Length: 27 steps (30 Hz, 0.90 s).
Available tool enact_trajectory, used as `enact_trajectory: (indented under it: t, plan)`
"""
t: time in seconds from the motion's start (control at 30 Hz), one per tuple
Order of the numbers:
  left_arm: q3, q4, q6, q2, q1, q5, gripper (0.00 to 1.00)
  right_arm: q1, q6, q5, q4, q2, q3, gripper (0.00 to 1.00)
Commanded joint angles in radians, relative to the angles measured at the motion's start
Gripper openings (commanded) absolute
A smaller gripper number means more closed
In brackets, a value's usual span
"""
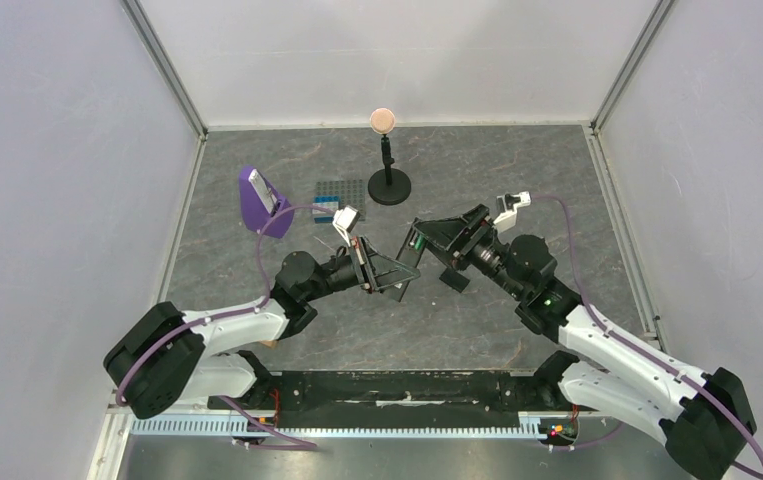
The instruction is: Load the batteries into the remote control
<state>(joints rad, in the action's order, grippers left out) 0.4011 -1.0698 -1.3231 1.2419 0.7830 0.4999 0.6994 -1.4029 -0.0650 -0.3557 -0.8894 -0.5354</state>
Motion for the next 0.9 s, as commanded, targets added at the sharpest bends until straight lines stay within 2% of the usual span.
enact_trajectory:
  t: [0.0, 0.1, 0.3, 0.5, 0.63, 0.67, 0.73, 0.83, 0.87]
  plan:
    - [0.036, 0.003, -0.009, -0.033, 0.002, 0.006, 0.02, -0.028, 0.090, -0.060, 0.010, -0.016, -0.078, 0.71]
    - [0.036, 0.024, -0.003, -0.042, 0.002, 0.012, 0.02, -0.038, 0.110, -0.084, 0.014, -0.033, -0.093, 0.63]
    - [0.045, 0.034, -0.001, -0.039, 0.002, 0.016, 0.02, -0.043, 0.118, -0.105, 0.019, -0.043, -0.092, 0.37]
    - [0.051, 0.036, -0.002, -0.032, 0.002, 0.020, 0.02, -0.044, 0.123, -0.089, 0.048, -0.032, -0.083, 0.30]
    - [0.050, 0.037, -0.003, -0.032, 0.002, 0.023, 0.02, -0.044, 0.126, -0.086, 0.052, -0.036, -0.081, 0.07]
    - [0.049, 0.037, -0.002, -0.034, 0.002, 0.022, 0.02, -0.046, 0.126, -0.086, 0.052, -0.037, -0.081, 0.06]
    - [0.048, 0.040, 0.000, -0.034, 0.002, 0.020, 0.02, -0.047, 0.122, -0.087, 0.051, -0.037, -0.083, 0.13]
    - [0.048, 0.077, 0.032, -0.042, 0.001, 0.024, 0.02, -0.058, 0.123, -0.095, 0.052, -0.031, -0.086, 0.51]
    - [0.050, 0.105, 0.066, -0.048, 0.001, 0.034, 0.02, -0.059, 0.128, -0.095, 0.052, -0.026, -0.088, 0.59]
